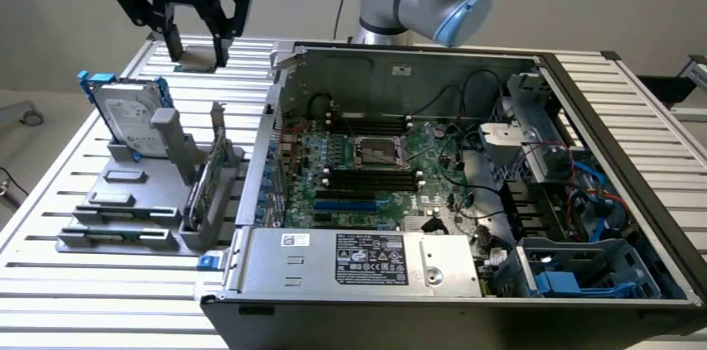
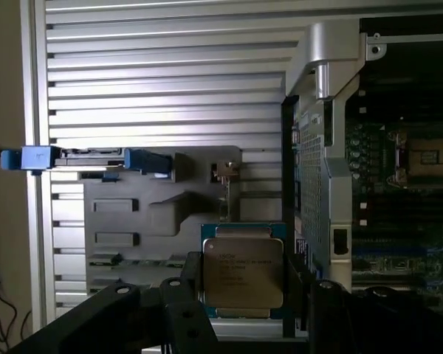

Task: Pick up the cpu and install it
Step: 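Pick up the cpu and move it towards the insertion slot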

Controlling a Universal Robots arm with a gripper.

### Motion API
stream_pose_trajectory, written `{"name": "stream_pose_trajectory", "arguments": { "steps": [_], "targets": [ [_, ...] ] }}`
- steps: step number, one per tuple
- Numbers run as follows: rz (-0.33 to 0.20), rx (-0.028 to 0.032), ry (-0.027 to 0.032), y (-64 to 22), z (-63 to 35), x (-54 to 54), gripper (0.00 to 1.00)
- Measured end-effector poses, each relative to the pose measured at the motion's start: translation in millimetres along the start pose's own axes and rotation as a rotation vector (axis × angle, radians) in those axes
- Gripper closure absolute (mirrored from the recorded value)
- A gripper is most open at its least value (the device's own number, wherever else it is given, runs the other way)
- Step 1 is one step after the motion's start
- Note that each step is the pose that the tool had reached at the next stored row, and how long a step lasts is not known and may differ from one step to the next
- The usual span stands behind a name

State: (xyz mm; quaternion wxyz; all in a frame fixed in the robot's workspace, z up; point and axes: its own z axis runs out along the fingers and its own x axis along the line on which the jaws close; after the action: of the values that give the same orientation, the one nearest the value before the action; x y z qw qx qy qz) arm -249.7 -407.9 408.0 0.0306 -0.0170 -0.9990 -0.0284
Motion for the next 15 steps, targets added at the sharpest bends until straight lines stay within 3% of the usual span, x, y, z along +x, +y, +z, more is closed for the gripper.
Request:
{"name": "stream_pose_trajectory", "arguments": {
  "steps": [15],
  "targets": [
    [0.0, -0.0001, 0.0004, 9.0, -4.1, -67.9, 0.45]
  ]
}}
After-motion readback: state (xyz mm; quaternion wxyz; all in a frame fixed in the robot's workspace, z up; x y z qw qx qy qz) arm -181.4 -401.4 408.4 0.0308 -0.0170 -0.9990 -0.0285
